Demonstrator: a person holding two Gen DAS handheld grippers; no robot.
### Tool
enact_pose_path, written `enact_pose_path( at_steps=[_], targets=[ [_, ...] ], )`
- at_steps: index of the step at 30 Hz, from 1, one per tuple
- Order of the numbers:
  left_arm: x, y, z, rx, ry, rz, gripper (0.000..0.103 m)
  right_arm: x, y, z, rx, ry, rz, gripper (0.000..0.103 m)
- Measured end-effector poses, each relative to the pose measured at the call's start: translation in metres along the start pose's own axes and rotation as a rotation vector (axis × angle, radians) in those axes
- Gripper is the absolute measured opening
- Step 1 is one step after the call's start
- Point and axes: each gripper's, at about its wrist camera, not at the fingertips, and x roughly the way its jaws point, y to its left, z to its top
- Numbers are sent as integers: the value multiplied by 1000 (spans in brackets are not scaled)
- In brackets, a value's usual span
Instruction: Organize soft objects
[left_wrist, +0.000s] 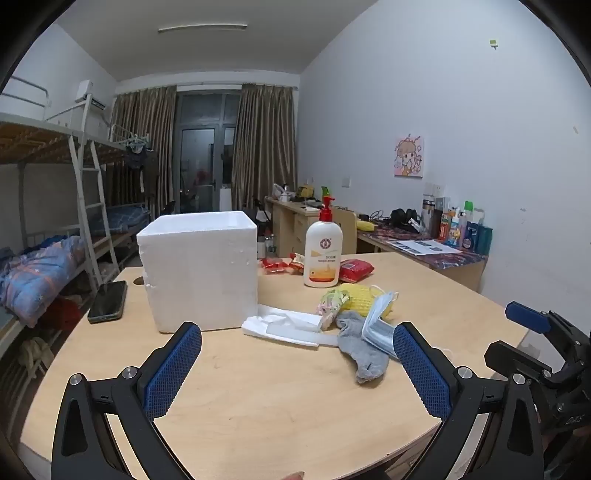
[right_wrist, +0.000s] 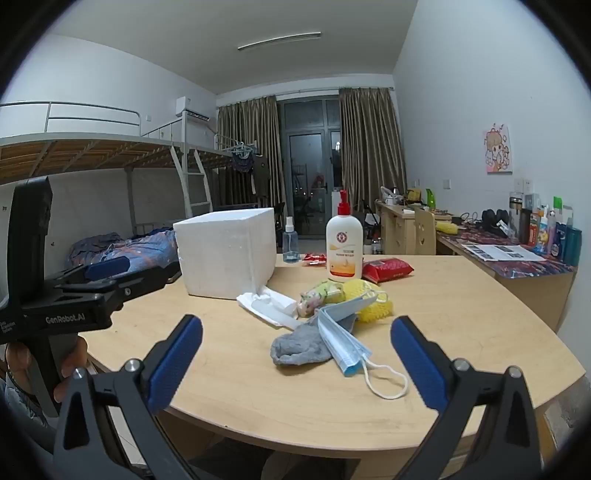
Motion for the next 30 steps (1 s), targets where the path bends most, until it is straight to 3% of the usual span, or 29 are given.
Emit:
enact_pose_path(
  at_steps=[13,30],
  targets=[
    [-8,-3,2,0,-65,-2,103,1,0,6,-5,-27,-4,103],
    [-8,-6,1,19,-54,-27,103,-5,2,4,-15,-41,-5,103]
  ],
)
